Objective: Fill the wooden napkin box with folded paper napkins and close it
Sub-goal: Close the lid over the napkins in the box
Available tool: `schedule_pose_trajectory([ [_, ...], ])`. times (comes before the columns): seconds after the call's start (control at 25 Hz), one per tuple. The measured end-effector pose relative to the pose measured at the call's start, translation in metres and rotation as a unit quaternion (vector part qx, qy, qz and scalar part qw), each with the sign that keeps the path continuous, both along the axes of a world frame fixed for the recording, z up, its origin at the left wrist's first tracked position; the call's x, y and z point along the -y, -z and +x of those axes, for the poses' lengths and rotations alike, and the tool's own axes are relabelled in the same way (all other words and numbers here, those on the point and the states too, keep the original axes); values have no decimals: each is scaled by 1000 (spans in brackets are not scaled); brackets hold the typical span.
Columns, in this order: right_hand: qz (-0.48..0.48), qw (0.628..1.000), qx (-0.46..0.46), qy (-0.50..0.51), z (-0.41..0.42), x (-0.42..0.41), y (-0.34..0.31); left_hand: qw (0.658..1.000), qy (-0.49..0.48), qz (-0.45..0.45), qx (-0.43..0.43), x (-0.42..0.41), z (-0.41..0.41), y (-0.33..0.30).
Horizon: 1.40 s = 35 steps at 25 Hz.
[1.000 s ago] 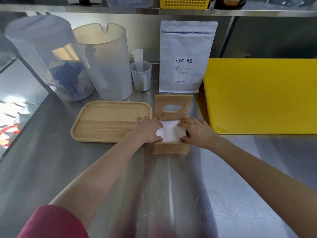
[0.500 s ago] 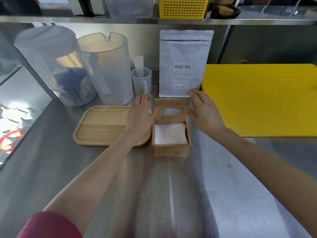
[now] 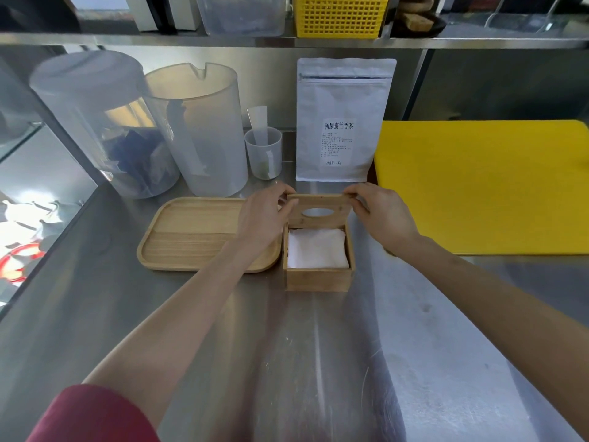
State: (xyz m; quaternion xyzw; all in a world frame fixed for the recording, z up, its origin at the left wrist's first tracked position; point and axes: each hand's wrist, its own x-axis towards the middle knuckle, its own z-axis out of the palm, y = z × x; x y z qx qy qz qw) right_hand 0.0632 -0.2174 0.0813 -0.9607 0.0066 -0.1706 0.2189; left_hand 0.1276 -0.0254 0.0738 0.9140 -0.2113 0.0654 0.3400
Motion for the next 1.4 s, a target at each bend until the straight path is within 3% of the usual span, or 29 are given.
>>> schedule_pose_trajectory([
  [0.28, 2, 998, -25, -52, -33, -3, 11, 997, 35, -49, -40, -17, -27, 18],
  [0.52, -28, 993, -54, -100, -54, -8, 31, 994, 99, -8, -54, -26, -49, 38],
  [1.4, -39, 991, -115, -59, -66, -13, 70, 987, 119, 87, -59, -31, -59, 70],
])
